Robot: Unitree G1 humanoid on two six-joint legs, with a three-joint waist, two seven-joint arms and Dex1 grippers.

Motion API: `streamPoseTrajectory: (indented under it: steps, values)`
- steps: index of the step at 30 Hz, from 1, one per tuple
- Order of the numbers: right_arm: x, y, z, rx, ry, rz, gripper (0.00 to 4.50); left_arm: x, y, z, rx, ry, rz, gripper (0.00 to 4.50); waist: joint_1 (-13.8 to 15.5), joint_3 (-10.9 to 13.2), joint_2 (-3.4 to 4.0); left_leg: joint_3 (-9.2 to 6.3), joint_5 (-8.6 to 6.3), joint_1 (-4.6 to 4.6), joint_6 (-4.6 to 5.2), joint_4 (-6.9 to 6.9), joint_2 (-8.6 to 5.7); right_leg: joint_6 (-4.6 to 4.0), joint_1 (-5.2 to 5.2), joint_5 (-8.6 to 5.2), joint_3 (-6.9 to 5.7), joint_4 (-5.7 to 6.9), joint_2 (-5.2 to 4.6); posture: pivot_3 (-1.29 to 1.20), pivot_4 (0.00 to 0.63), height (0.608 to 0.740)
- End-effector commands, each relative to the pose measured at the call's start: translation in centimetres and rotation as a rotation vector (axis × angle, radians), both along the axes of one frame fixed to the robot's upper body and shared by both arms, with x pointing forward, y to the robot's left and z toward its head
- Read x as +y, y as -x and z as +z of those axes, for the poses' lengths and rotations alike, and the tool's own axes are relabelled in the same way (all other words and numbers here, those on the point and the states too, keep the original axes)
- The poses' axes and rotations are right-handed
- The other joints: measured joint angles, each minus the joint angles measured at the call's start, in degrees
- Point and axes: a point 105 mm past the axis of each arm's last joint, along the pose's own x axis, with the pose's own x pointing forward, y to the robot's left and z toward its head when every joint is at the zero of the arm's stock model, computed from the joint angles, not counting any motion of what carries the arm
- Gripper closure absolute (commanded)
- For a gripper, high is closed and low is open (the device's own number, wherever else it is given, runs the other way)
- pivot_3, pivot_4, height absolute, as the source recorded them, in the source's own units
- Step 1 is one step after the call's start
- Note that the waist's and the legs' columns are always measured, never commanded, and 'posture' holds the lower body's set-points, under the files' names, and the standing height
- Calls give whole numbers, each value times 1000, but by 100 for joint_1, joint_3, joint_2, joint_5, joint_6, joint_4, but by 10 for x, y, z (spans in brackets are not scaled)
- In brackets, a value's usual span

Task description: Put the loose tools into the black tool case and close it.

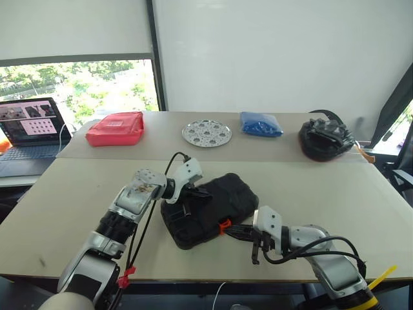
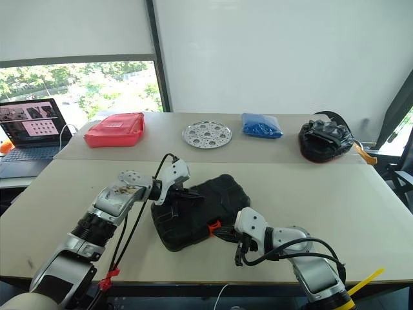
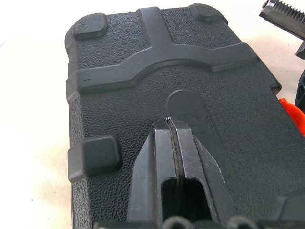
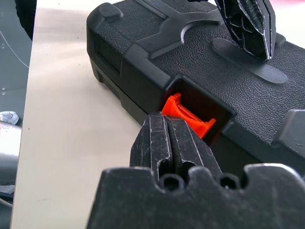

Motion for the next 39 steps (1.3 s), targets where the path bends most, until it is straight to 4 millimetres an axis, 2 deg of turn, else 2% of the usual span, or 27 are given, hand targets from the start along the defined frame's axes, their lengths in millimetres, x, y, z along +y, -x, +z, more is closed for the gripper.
streamPoseTrajectory:
  steps: [1, 8, 18, 26, 30, 33, 35, 37, 38, 39]
  values:
    - [-10, -15, 10, -85, 53, -59, 4409, 12, 19, -65, 224, -146, 39, 4500, 2, -9, -1, 0, 0, 0, 0, 0, 0, 0, 0, 0, 0, 0, 0, 0, 150, 740]
    - [-11, -14, 3, -66, 99, -47, 4409, 12, 19, -66, 228, -144, 48, 4500, 20, -23, -4, 0, 0, -1, 0, -1, 0, 0, 0, -1, -1, -5, 0, 0, 150, 740]
    - [-4, -26, 11, -94, 30, -103, 4409, 14, 17, -69, 235, -155, 66, 4500, 25, -27, -7, -1, -1, -3, 0, -8, 1, -1, -1, -2, -1, -13, 0, 0, 150, 740]
    - [3, -23, 18, -48, -54, -109, 4409, 15, 20, -73, 255, -157, 79, 4500, 21, -28, -7, -1, -1, -2, 0, -10, 2, -1, -1, -2, -1, -14, -1, 0, 150, 740]
    - [-5, -11, 20, -21, -53, -73, 4409, 10, 19, -50, 187, 11, 40, 4500, 15, -28, -5, -1, -1, -3, -1, -13, 4, -1, -4, -2, 0, -14, -1, 0, 150, 740]
    - [-25, -2, 25, -16, -68, -85, 4409, 17, 24, -11, 35, 197, -66, 4500, 14, -27, -3, 0, 0, -8, 0, -47, 4, -3, -14, -2, 0, -42, -1, 0, 150, 740]
    - [-43, 7, 32, 2, -104, -96, 4409, 33, 28, 18, -59, 321, -94, 4500, 31, -27, -4, 3, -1, -24, -1, -71, 4, -10, -31, -5, 1, -53, -4, 0, 150, 740]
    - [-61, 18, 36, 22, -107, -99, 4409, 56, 31, 35, -114, 366, -71, 4500, 56, -26, -4, 2, -2, -55, -1, -82, 1, -13, -65, -4, 0, -57, -9, 0, 150, 740]
    - [-70, 22, 37, 14, -87, -105, 3896, 69, 34, 36, -147, 348, -58, 4500, 57, -26, -5, 0, -2, -94, -1, -84, 1, -32, -99, 8, -4, -56, -10, 0, 150, 740]
    - [-80, 25, 38, 9, -78, -118, 3681, 83, 38, 35, -149, 318, -44, 3973, 53, -25, -6, -4, -2, -116, 1, -85, 1, -50, -120, 18, -9, -55, -10, 0, 150, 740]
